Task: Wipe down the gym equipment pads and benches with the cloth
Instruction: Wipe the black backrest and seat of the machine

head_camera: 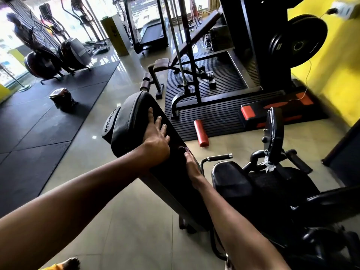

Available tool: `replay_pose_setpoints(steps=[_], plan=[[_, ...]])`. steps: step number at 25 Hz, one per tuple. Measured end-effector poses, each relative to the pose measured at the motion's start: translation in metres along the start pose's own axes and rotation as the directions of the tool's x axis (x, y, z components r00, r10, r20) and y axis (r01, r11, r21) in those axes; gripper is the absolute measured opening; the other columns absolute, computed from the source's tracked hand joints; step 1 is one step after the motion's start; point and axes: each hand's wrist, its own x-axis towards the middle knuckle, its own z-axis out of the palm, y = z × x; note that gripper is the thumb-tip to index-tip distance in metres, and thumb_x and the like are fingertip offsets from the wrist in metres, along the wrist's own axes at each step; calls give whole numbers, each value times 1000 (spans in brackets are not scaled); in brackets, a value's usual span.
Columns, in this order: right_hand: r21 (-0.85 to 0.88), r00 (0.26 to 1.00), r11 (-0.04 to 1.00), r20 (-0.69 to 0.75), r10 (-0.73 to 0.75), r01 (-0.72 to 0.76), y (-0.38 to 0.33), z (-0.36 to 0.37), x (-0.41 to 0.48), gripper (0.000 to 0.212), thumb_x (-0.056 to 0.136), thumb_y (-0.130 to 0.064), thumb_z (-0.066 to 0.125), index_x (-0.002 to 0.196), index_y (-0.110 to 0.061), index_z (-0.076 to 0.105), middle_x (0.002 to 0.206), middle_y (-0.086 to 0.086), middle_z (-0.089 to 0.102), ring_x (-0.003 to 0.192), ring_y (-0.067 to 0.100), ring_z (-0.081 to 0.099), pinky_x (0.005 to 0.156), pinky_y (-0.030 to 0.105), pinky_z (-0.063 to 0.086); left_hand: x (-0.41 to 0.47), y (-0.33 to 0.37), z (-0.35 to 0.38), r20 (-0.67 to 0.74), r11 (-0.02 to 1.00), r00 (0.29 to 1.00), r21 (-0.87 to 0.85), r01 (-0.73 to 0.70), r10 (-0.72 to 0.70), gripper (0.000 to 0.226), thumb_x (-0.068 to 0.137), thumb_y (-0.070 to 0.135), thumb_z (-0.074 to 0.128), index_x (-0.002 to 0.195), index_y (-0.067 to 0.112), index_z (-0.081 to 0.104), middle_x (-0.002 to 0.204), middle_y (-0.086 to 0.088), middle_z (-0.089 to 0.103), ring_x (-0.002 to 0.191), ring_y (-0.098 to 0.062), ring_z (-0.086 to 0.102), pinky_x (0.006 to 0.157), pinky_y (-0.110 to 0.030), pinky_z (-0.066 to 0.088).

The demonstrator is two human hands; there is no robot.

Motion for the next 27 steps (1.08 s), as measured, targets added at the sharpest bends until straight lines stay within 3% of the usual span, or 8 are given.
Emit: replay_pose_setpoints(steps=[5,8,13,15,19,23,25,27], plan=[[-33,938,939,78,-338,342,-9,13,-71,48,107,-12,43,151,-30,40,163,-8,33,150,-2,25,122,17,19,-10,6,1,-16,999,999,-25,-39,39,69,104,62,18,163,26,9,169,-13,-7,153,-43,-14,109,-78,-14],[-161,961,957,-100,-257,239,36,6,-92,47,106,-27,53,152,-33,41,151,-19,46,136,-6,43,114,22,31,-17,23,7,-25,997,996,-7,-81,80,70,104,63,19,162,26,9,169,-13,-5,153,-43,-11,109,-79,-12],[-110,986,991,-158,52,-70,64,-5,-39,50,108,-42,43,156,-27,38,161,5,38,148,22,36,118,27,23,-29,54,23,-93,992,989,78,-104,111,67,106,57,12,163,23,7,169,-15,-4,153,-45,-8,109,-80,-9],[-137,976,982,-191,99,-127,51,-2,-21,53,105,-48,40,155,-31,40,160,9,39,146,27,39,124,41,23,-32,62,27,-116,992,988,89,-92,102,67,106,57,12,163,22,8,169,-15,-2,153,-45,-6,110,-80,-8],[-121,973,982,-164,-161,142,2,27,-72,43,107,-41,41,149,-39,47,158,-9,42,143,10,40,120,35,28,-33,67,32,-166,991,980,96,-94,109,76,102,66,26,162,22,14,169,-16,3,153,-47,-3,109,-81,-5],[-157,896,931,-261,-360,329,56,35,-120,42,108,-39,40,150,-40,45,158,-20,39,145,-1,35,117,18,21,-35,69,35,-179,984,972,121,-134,154,70,103,63,21,162,26,14,169,-17,3,153,-47,-1,109,-81,-4],[-117,913,984,-372,-167,133,95,24,-104,46,107,-44,38,151,-34,47,155,-14,44,141,3,40,115,16,15,-35,69,36,-190,983,970,128,-131,154,67,105,58,18,162,24,15,169,-17,2,153,-46,-1,110,-80,-3],[36,922,991,-362,136,-132,105,9,-81,59,99,-56,33,150,-31,47,152,-6,47,142,15,42,123,38,17,-35,70,37,-195,983,969,133,-127,152,66,105,57,19,162,24,16,168,-18,2,153,-46,-1,110,-80,-3]])
